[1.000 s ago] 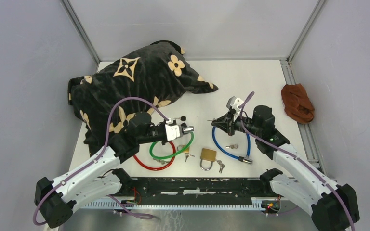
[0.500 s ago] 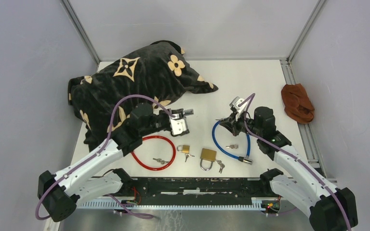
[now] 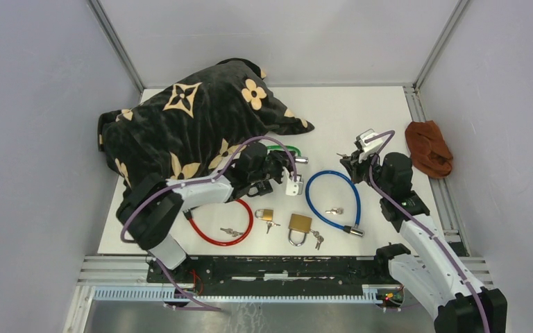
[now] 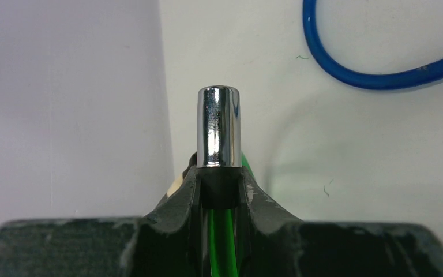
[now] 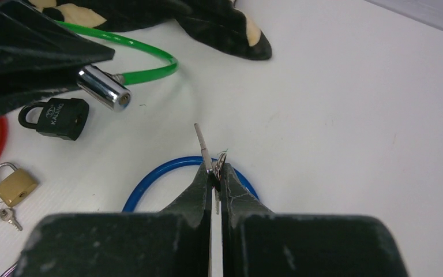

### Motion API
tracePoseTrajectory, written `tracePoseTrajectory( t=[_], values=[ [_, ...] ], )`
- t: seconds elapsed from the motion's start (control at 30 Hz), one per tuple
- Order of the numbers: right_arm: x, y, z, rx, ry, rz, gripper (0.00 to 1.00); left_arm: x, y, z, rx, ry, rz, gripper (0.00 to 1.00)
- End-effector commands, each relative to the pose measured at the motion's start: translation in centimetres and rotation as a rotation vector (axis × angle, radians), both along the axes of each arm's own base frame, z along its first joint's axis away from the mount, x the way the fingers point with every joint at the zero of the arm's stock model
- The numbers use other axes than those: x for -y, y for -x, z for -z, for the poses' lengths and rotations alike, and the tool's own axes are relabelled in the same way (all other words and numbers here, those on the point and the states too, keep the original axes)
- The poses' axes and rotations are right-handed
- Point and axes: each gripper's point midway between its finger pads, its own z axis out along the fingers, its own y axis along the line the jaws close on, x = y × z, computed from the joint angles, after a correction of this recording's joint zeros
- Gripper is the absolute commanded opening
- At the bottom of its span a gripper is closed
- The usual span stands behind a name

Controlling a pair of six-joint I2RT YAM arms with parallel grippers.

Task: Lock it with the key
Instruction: Place the lock at the center of the board.

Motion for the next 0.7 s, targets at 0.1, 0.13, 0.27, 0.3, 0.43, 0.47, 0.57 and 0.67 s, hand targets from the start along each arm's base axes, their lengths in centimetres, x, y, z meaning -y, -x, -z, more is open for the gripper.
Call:
tracePoseTrajectory(
  t=[0.1, 0.13, 0.27, 0.3, 0.43, 0.47, 0.57, 0.67],
  values=[
    [-0.4, -0.3, -0.8, 0.035, -0.016, -0.031, 0.00, 4.6, -1.5, -3.0, 0.176, 0.069, 0.125, 0.02],
    [-0.8, -0.1, -0.6, 0.030, -0.019, -0.060, 0.00, 4.5, -1.2, -2.1, 0.158, 0.048, 0.136, 0.02],
    [-2.8, 0.4, 0.1, -0.011, -0.064, -0.171, 0.00, 3.7, 0.5, 3.4, 0.103, -0.105, 0.200, 0.10],
    [-3.2, 0.5, 0.3, -0.024, -0.079, -0.191, 0.00, 3.6, 0.6, 4.2, 0.092, -0.125, 0.201, 0.22],
    [-4.4, 0.6, 0.8, -0.071, -0.141, -0.235, 0.00, 2.6, 0.1, 5.8, 0.041, -0.177, 0.150, 0.66],
    [-4.9, 0.6, 0.8, -0.070, -0.155, -0.251, 0.00, 2.5, 0.1, 5.9, 0.023, -0.176, 0.137, 0.77],
    [-6.2, 0.4, 1.1, -0.083, -0.176, -0.281, 0.00, 2.0, 1.1, 5.6, -0.064, -0.173, 0.115, 0.90],
    [-8.2, 0.0, 1.8, -0.115, -0.166, -0.319, 0.00, 1.5, 2.9, 5.2, -0.200, -0.166, 0.086, 0.99]
  ],
)
